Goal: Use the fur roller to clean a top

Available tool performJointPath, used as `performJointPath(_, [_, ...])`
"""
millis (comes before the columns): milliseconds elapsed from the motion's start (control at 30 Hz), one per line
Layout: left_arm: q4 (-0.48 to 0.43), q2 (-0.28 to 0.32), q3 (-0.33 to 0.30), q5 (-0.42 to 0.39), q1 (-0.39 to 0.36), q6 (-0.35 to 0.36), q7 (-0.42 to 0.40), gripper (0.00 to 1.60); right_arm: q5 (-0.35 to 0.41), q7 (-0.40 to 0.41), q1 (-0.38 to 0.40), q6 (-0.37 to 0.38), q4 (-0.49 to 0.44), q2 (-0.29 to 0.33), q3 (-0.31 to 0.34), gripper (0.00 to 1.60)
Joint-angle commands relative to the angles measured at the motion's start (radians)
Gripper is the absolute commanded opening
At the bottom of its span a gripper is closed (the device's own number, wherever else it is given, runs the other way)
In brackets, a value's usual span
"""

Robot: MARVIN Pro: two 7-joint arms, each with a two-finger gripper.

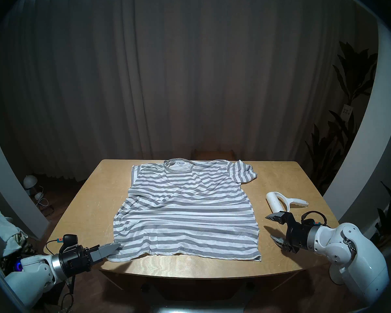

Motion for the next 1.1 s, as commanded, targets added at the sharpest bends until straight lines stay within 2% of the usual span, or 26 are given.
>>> performJointPath(0, [0.102, 0.056, 0.012, 0.014, -0.103, -0.016, -0.121, 1.6, 0.016, 0.014, 0.041, 0.06, 0.01, 0.034, 0.0, 1.6])
performJointPath(233, [0.216, 0.089, 0.079, 0.045, -0.192, 0.003, -0.21, 1.6, 0.037, 0.006, 0.059, 0.105, 0.022, 0.057, -0.005, 1.6])
performJointPath(433, [0.275, 0.111, 0.138, 0.075, -0.251, 0.026, -0.276, 1.6, 0.052, -0.014, 0.063, 0.147, 0.019, 0.092, -0.001, 1.6])
performJointPath(667, [0.337, 0.102, 0.202, 0.109, -0.328, 0.044, -0.331, 1.6, 0.076, -0.042, 0.08, 0.209, 0.027, 0.131, -0.005, 1.6])
performJointPath(800, [0.363, 0.09, 0.226, 0.129, -0.376, 0.055, -0.318, 1.6, 0.097, -0.061, 0.096, 0.24, 0.03, 0.144, -0.01, 1.6])
performJointPath(900, [0.377, 0.075, 0.231, 0.14, -0.406, 0.059, -0.272, 1.6, 0.112, -0.077, 0.101, 0.274, 0.027, 0.167, -0.008, 1.6])
performJointPath(1067, [0.402, 0.078, 0.259, 0.159, -0.46, 0.114, -0.232, 1.6, 0.143, -0.097, 0.094, 0.315, 0.032, 0.192, 0.009, 1.6])
